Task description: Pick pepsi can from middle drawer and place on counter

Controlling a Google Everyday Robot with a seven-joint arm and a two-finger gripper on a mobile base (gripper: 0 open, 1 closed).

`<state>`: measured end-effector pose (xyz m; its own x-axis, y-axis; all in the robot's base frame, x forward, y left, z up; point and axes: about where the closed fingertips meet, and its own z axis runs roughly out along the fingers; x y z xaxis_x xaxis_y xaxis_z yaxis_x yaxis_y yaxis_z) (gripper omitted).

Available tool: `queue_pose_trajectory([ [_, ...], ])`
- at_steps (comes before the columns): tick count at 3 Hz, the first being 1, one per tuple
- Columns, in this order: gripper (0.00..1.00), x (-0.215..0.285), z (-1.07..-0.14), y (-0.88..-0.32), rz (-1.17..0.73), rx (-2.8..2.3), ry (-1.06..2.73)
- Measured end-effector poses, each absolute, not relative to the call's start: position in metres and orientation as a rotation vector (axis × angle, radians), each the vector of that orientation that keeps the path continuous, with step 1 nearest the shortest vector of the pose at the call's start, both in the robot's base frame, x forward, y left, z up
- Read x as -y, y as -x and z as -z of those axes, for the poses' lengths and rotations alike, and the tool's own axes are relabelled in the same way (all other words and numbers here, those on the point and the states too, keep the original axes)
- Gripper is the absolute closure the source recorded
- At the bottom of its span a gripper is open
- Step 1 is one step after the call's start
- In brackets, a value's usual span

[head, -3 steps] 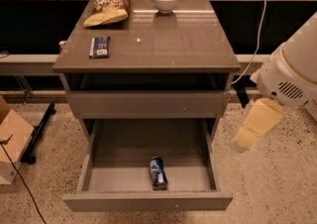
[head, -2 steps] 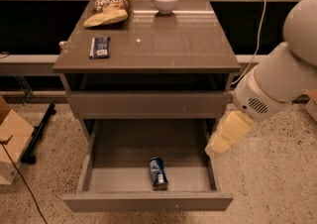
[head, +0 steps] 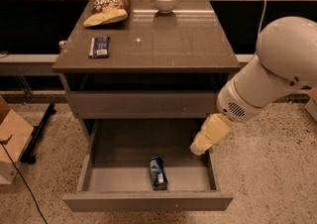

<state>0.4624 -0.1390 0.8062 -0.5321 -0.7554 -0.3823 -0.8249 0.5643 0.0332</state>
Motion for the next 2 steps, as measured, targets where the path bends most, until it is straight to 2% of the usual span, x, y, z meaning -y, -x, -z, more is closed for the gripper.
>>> queue_pose_trajectory([
  [2,0.0,0.101,-0.776,-0.497,-0.36,-2.467,1.261],
])
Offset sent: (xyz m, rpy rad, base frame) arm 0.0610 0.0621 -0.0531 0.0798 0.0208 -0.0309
